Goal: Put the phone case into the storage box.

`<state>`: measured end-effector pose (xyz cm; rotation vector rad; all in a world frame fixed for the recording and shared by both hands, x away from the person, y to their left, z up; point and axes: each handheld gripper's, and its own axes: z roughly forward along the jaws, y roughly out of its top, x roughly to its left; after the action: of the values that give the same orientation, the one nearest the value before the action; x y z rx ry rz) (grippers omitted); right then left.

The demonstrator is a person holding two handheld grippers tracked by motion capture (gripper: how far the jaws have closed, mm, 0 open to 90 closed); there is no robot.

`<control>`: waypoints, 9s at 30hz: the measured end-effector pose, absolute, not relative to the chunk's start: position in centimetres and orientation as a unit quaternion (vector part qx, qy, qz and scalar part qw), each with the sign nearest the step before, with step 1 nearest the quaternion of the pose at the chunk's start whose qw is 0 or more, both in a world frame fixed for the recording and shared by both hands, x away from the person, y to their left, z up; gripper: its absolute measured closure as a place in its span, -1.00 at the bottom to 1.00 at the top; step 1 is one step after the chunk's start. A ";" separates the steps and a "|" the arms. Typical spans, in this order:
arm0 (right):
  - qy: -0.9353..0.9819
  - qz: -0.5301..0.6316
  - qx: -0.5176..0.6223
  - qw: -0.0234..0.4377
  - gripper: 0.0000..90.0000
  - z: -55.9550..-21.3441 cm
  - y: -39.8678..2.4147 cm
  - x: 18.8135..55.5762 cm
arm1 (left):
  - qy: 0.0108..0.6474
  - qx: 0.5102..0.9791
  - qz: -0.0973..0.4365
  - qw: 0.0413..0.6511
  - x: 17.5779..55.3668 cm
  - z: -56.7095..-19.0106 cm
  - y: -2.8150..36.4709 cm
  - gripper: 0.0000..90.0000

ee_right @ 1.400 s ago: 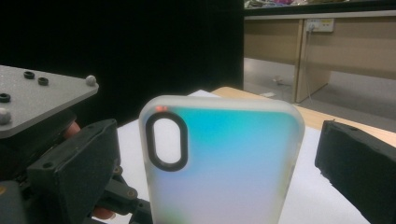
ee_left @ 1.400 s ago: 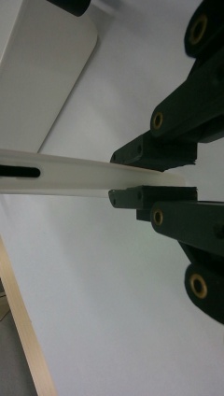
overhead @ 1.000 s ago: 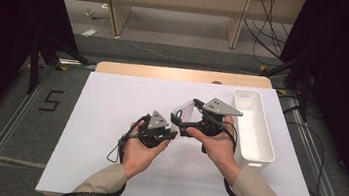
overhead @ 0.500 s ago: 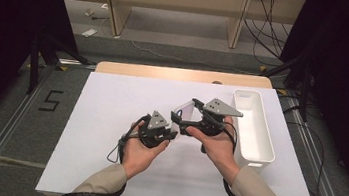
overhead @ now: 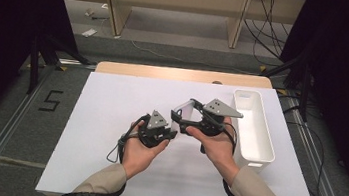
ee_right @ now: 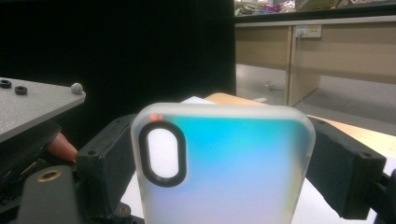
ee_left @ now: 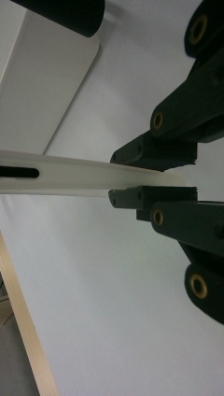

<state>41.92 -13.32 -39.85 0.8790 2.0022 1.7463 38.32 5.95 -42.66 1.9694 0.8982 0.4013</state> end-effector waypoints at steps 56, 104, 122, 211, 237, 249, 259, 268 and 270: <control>0.673 0.624 0.336 0.213 -0.60 -36.5 -17.0 42.5 | 0.289 0.797 0.169 0.503 36.9 -42.2 11.5 -1.00; 0.642 0.618 0.376 0.255 -0.60 -34.9 -21.1 43.8 | 0.310 0.795 0.193 0.485 36.2 -43.5 15.1 -1.00; 0.630 0.610 0.395 0.273 -0.60 -34.6 -22.6 44.3 | 0.311 0.794 0.193 0.485 36.2 -43.5 15.1 -1.00; 0.588 0.586 0.456 0.320 -0.60 -34.2 -27.7 45.5 | 0.318 0.790 0.195 0.487 36.3 -43.6 15.4 -1.00; 0.586 0.578 0.463 0.328 -0.60 -34.4 -28.4 45.8 | 0.319 0.787 0.199 0.488 36.3 -43.5 15.4 -1.00; 0.583 0.577 0.469 0.328 -0.60 -34.5 -28.7 45.9 | 0.320 0.787 0.199 0.488 36.3 -43.5 15.4 -1.00; 0.581 0.575 0.472 0.330 -0.60 -34.6 -29.0 46.0 | 0.320 0.787 0.200 0.488 36.3 -43.5 15.5 -1.00; 0.580 0.573 0.475 0.331 -0.60 -34.7 -29.2 46.1 | 0.320 0.787 0.200 0.489 36.4 -43.5 15.5 -1.00; 0.581 0.572 0.475 0.332 -0.60 -34.8 -29.2 46.1 | 0.320 0.787 0.200 0.489 36.4 -43.5 15.5 -1.00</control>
<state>46.09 -29.18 -34.77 1.2402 1.5167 1.4942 36.35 15.49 -43.55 1.9118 0.7782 0.4858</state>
